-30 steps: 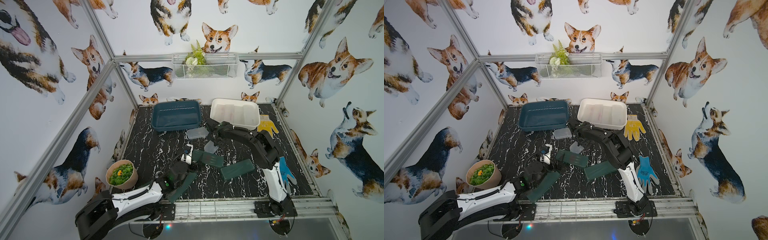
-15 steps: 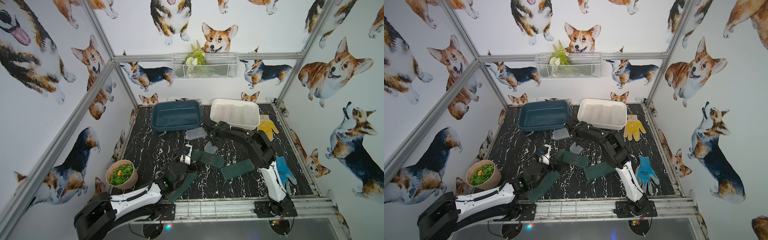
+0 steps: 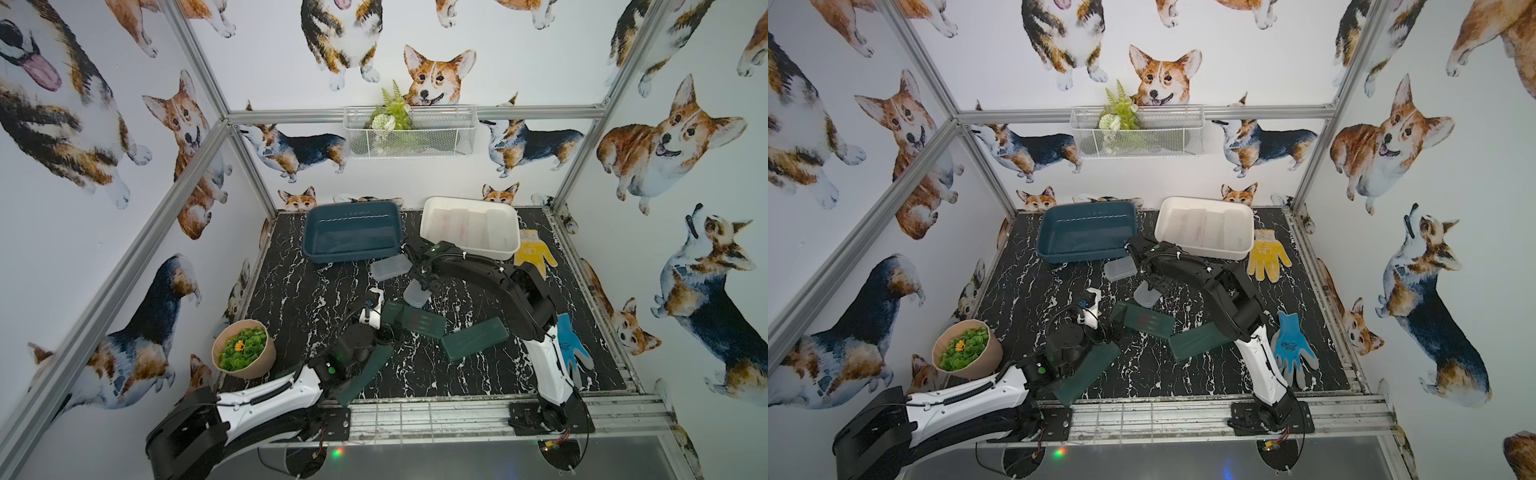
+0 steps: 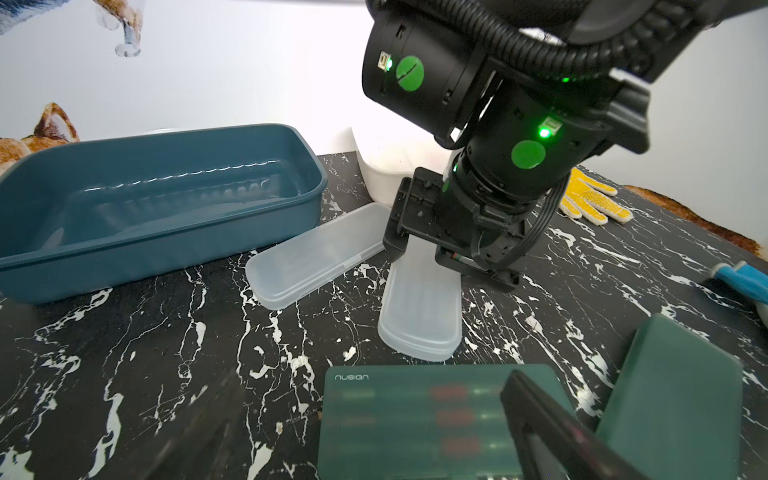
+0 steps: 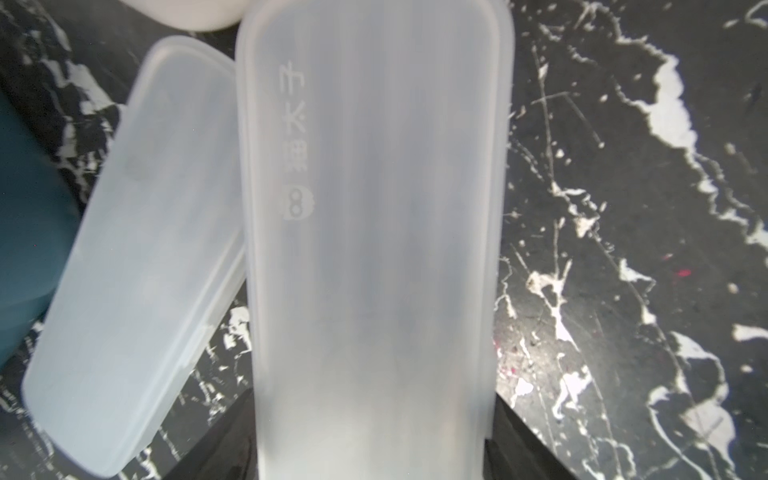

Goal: Place the pencil cases by color into the storage box
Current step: Pick up the pencil case from the center of the board.

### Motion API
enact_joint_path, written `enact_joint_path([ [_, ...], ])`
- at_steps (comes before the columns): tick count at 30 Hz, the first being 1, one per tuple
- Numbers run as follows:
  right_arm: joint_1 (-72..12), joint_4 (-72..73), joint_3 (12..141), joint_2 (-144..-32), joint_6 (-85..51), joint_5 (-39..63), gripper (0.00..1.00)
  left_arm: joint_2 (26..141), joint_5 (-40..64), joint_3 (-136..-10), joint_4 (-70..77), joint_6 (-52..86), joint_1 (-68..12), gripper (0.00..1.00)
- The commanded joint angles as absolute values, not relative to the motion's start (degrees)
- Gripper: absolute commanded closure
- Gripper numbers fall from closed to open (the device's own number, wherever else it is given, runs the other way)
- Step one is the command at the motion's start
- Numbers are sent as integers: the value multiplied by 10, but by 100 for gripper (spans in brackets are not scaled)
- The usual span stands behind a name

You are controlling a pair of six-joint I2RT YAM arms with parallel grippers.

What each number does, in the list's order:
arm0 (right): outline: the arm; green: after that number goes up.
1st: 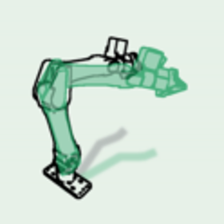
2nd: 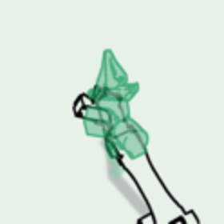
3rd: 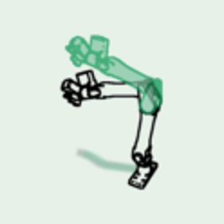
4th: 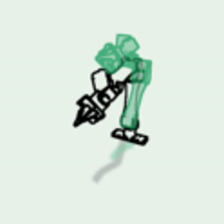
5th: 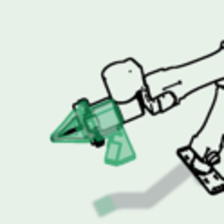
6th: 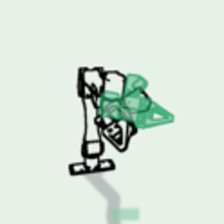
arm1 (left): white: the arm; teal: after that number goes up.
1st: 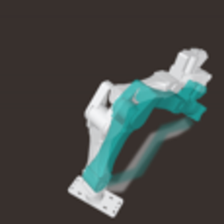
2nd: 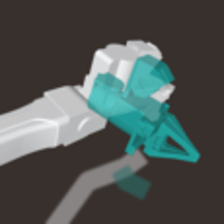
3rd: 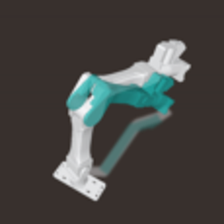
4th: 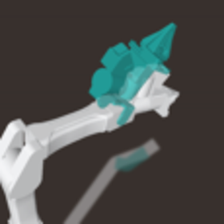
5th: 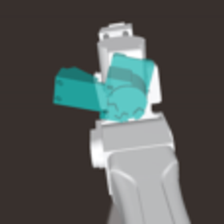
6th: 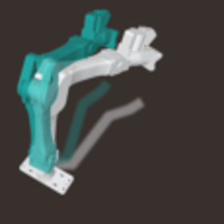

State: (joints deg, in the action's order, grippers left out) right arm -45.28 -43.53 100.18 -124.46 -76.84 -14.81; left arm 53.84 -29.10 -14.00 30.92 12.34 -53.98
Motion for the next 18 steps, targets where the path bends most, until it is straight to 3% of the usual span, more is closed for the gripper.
enact_joint_path([
  [1, -455, -425, 1013, -1234, -816, -143, 33, 533, -306, -147, 305, 128, -538, 0],
  [6, -463, -416, 1021, -1229, -812, -133, 33, 510, -325, -145, 289, 134, -538, 0],
  [18, -483, -407, 1052, -1216, -760, -144, 34, 332, -366, -118, 219, 156, -536, 0],
])
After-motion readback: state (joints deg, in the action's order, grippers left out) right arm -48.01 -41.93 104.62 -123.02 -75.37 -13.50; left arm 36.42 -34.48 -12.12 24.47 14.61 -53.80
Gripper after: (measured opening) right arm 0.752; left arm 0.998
